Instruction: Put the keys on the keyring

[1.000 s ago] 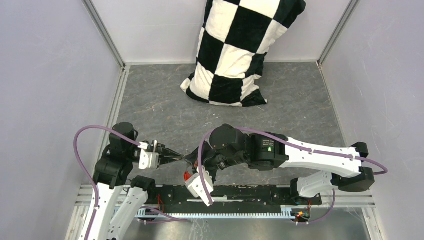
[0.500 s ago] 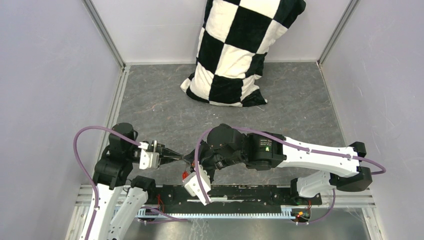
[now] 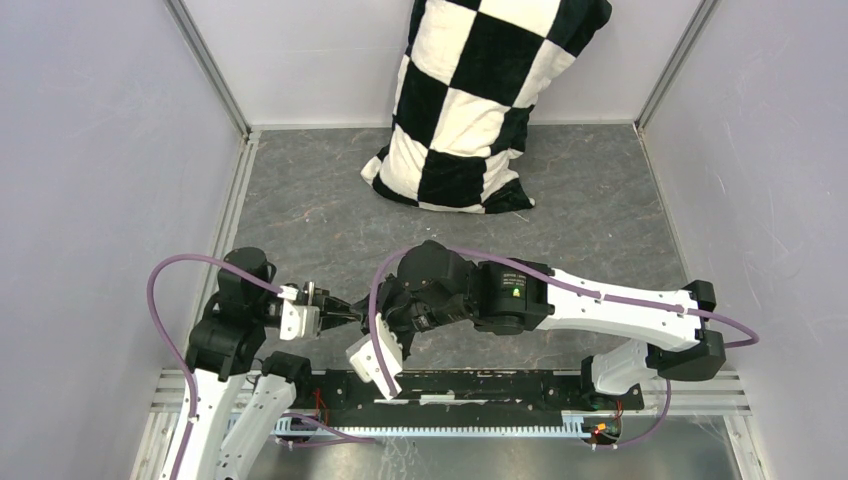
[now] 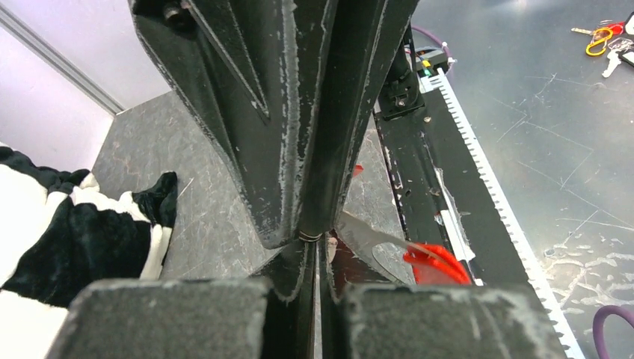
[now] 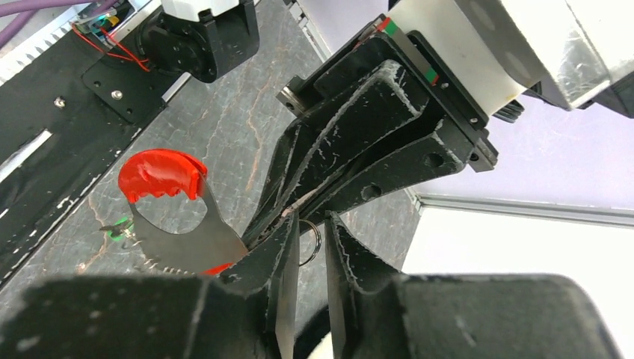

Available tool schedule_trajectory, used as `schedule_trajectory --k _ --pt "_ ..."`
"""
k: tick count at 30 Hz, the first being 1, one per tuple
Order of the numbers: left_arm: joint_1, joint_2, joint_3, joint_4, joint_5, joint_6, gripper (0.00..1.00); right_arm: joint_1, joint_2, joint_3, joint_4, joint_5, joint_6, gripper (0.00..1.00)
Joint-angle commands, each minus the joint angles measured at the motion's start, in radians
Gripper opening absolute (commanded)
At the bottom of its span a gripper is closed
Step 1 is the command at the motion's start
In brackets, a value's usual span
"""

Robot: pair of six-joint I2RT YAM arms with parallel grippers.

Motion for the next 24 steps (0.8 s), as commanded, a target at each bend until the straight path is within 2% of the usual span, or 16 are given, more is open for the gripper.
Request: schedule_trajectory --k 1,8,17,24 --pt "-0.005 -0.011 0.012 0.047 0.054 0.011 0.02 0.000 0.025 0.030 0.079 -0.017 0.034 0.28" --pt "-0.005 -0.021 0.014 0.047 0.056 0.006 0.02 -0.002 0.021 0.030 0.083 -0.001 0.050 0.27" --pt "-0.005 -0.016 0.033 0.046 0.068 -0.017 0.02 -0.013 -0.015 -0.002 0.058 0.010 0.059 0.43" --pt "-0.005 -0.011 0.054 0.046 0.083 -0.032 0.02 -0.048 -0.005 0.064 -0.031 -0.044 0.064 0.44"
